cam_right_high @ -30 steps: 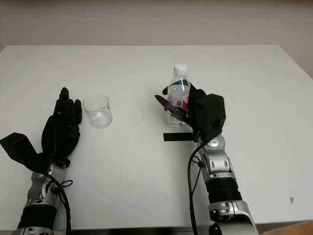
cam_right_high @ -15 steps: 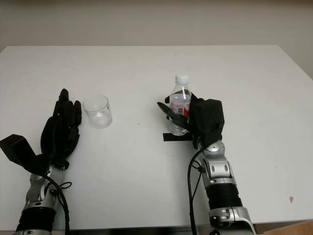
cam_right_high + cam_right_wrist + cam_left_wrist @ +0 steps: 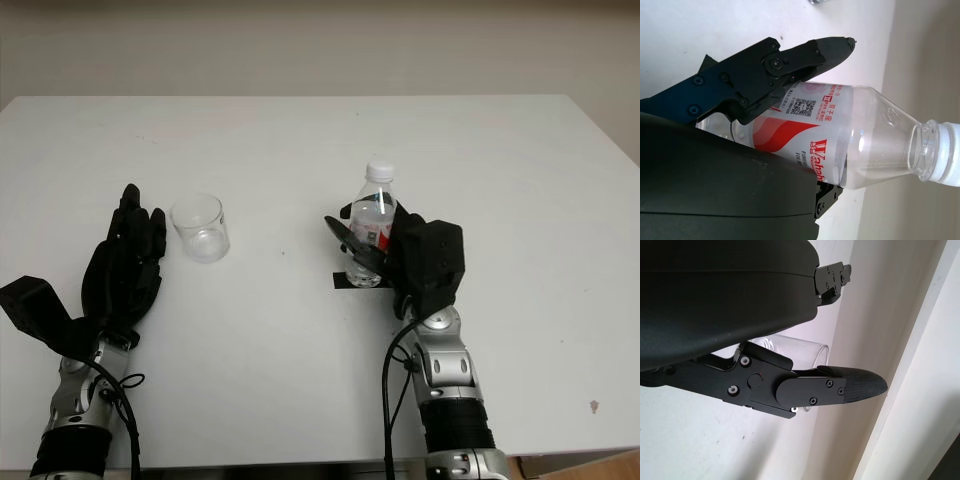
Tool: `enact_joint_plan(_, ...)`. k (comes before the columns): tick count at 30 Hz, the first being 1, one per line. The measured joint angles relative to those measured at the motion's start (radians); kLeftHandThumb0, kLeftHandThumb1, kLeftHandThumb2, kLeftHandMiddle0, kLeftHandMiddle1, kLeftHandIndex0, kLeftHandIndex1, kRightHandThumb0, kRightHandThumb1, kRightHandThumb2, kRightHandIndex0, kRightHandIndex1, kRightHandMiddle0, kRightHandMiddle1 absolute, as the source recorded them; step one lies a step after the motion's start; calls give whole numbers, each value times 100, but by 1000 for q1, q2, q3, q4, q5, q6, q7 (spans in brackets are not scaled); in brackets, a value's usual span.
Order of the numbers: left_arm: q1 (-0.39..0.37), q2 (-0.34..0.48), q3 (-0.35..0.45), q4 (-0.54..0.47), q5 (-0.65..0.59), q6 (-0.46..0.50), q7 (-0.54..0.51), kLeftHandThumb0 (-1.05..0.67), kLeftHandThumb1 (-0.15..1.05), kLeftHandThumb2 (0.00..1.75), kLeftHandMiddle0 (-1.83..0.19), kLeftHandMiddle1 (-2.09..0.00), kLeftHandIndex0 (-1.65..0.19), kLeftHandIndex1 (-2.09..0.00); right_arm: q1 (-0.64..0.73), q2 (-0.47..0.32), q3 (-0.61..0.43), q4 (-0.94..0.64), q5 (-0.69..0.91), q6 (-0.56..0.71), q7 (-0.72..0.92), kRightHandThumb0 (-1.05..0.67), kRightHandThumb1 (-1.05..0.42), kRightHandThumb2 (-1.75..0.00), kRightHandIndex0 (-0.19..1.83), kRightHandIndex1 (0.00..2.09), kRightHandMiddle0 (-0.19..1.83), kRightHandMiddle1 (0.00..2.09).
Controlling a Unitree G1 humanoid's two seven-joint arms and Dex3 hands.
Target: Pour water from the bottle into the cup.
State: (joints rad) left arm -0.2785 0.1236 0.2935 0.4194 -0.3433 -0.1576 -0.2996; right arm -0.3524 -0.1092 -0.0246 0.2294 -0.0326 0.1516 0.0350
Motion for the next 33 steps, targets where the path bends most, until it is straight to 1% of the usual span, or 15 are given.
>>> enact_joint_plan(4,8,0,0,-14,0,9,3,-71,105,40,15,-5,17,-5,13,-7,23,7,-49,-58,-14,-41,-105,-35,104,209,80,209)
enact_joint_plan(8,9,0,1,-15,-1,11,-3,-70,105,42,15,-5,18,-5,14,-8,25,24,-52,-92,-8,-41,-105,-33,99,209,72,209)
enact_joint_plan(9,9,1,1,-15,-1,11,-3,-70,105,42,14,-6,17,-5,14,-9,25,30,-52,-103,-4,-44,-105,-30,92,209,66,209)
enact_joint_plan(10,10,1,1,-15,-1,11,-3,-70,105,41,14,-6,17,-5,15,-9,25,35,-52,-114,-1,-50,-105,-23,74,209,47,208)
enact_joint_plan(11,10,2,1,-15,0,13,-2,-71,105,41,14,-6,17,-5,15,-9,26,41,-52,-126,0,-53,-105,-18,61,209,34,205)
enact_joint_plan(12,10,3,1,-15,0,14,-1,-71,105,41,14,-5,17,-5,15,-8,25,51,-46,-142,6,-55,-104,-13,44,204,21,197)
enact_joint_plan(13,10,5,1,-15,0,16,0,-71,105,40,14,-6,16,-6,15,-8,24,62,-41,-158,12,-60,-102,-9,21,184,3,179)
enact_joint_plan(14,10,7,1,-15,0,17,3,-71,105,40,14,-6,16,-6,15,-8,25,72,-40,-170,18,-63,-101,-7,8,167,-7,166)
enact_joint_plan(15,10,8,1,-15,0,19,5,-71,105,40,13,-6,16,-6,16,-8,27,81,-41,-179,25,-66,-101,-6,-2,144,-13,146)
enact_joint_plan(17,10,11,1,-15,0,20,5,-71,105,40,14,-5,16,-6,18,-11,32,102,-41,-194,49,-69,-98,-5,-11,93,-17,99)
enact_joint_plan(19,10,15,1,-15,0,22,0,-71,105,40,14,-5,17,-5,26,-11,37,112,-36,-202,68,-70,-97,-5,-12,66,-15,71)
enact_joint_plan(21,10,20,2,-15,-1,25,-4,-71,105,39,14,-5,16,-5,32,-11,37,115,-32,-203,75,-71,-97,-5,-13,53,-14,57)
enact_joint_plan(23,10,22,2,-15,-1,28,-4,-70,105,40,14,-5,17,-5,35,-11,35,115,-25,-203,75,-73,-95,-5,-14,35,-13,39)
enact_joint_plan(26,10,25,3,-17,-1,33,-3,-70,105,41,14,-6,16,-5,43,-7,35,113,-20,-203,69,-75,-94,-5,-13,19,-11,25)
enact_joint_plan(33,9,30,3,-18,-1,39,-5,-69,105,41,13,-5,16,-5,69,-5,29,92,-7,-202,62,-81,-92,-5,-19,2,-19,7)
